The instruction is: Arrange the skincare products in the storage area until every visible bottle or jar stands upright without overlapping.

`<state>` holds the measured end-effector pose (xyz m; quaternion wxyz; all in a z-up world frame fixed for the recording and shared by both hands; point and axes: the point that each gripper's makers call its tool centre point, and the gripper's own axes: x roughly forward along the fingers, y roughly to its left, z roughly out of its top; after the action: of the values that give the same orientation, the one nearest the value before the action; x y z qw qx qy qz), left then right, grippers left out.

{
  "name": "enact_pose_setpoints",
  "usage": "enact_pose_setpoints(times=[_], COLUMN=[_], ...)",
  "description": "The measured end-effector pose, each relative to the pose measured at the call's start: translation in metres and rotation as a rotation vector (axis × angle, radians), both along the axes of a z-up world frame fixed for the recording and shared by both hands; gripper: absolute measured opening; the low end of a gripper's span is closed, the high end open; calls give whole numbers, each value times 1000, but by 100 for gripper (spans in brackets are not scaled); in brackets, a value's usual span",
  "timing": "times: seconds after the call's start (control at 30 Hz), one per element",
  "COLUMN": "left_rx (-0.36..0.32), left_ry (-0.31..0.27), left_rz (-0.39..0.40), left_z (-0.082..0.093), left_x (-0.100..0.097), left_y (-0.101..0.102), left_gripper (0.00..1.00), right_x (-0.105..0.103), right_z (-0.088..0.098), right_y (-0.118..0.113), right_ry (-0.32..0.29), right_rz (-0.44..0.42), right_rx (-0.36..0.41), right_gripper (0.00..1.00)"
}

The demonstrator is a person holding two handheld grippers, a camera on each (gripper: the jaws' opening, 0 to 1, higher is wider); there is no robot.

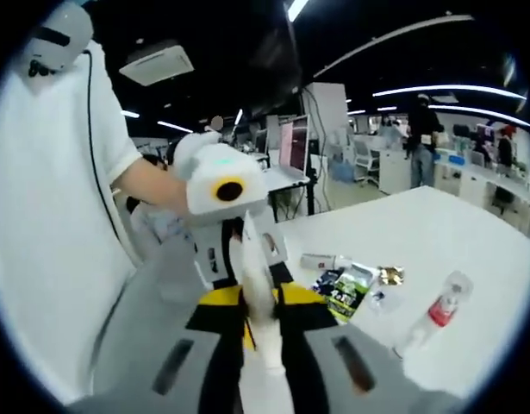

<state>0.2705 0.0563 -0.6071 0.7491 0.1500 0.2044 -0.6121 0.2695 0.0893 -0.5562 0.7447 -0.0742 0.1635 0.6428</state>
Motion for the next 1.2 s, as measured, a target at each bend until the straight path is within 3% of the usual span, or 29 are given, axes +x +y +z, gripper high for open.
enact_pose_setpoints(times=[0.67,0.93,1.2], left_rx=[22,20,6], left_ry=[49,50,36], left_rz=[32,28,28], left_z=[-54,-62,-60], left_x=[17,26,41], left_y=[2,1,-5], left_gripper=[17,17,17], right_x=[22,29,39], right_z=[-55,-61,-59], right_y=[0,-3,-9], right_ry=[57,77,87], right_rz=[-158,-214,-278], right_rx=[-68,-49,-7], right_gripper=[20,23,31])
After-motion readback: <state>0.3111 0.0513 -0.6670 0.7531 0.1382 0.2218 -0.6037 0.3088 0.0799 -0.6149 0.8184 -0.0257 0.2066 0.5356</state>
